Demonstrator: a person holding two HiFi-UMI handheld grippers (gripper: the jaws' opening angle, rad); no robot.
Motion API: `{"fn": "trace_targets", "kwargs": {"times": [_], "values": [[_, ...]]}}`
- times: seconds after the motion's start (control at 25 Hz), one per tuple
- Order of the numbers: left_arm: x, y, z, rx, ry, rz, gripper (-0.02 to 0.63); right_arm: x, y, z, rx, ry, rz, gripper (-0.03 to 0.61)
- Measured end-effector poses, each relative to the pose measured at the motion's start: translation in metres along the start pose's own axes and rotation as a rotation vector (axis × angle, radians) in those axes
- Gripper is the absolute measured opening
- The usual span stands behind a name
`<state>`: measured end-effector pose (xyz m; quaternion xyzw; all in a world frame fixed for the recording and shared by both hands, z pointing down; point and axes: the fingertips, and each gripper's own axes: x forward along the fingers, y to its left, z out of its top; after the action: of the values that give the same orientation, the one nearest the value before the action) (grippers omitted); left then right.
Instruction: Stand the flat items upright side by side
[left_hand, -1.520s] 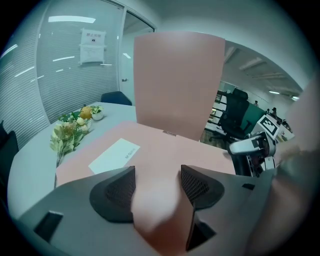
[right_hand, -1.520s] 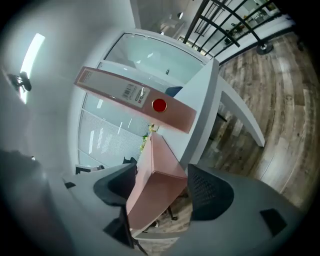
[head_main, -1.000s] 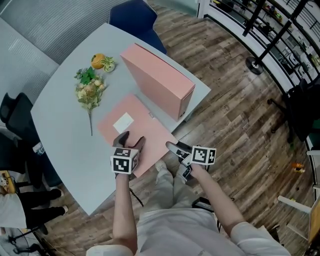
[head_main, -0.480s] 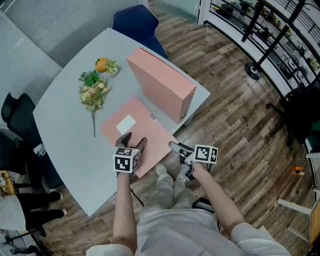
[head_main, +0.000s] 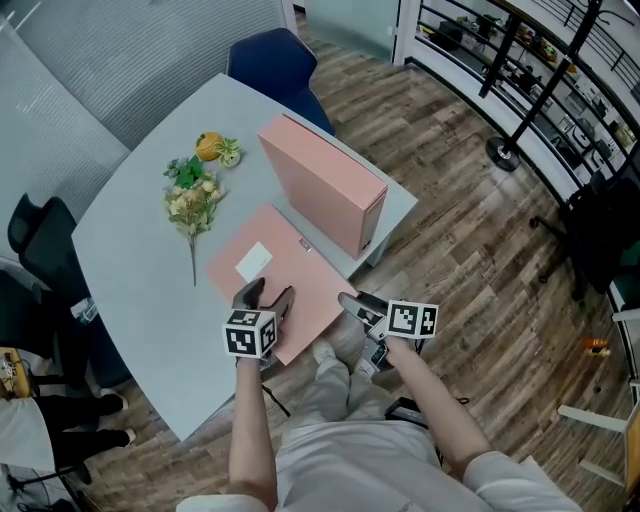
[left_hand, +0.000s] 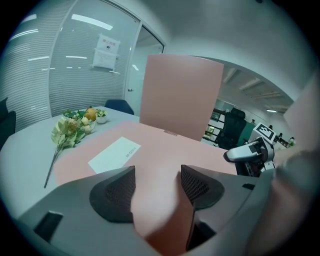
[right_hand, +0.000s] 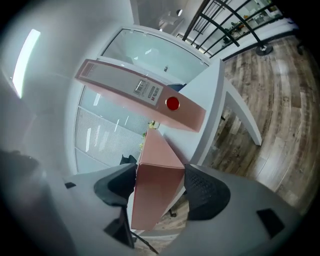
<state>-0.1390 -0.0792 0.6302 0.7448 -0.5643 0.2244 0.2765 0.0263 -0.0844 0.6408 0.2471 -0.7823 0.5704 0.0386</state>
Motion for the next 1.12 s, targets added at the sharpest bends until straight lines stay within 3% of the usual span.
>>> {"fn": "trace_targets", "kwargs": {"times": [1.12], "values": [[-0.031,-0.007,0.017,-0.180,-0.158,-0.056,0.276,-0.023,0.071,0.026,-0.405,0.013,-0.037,0.318]]}}
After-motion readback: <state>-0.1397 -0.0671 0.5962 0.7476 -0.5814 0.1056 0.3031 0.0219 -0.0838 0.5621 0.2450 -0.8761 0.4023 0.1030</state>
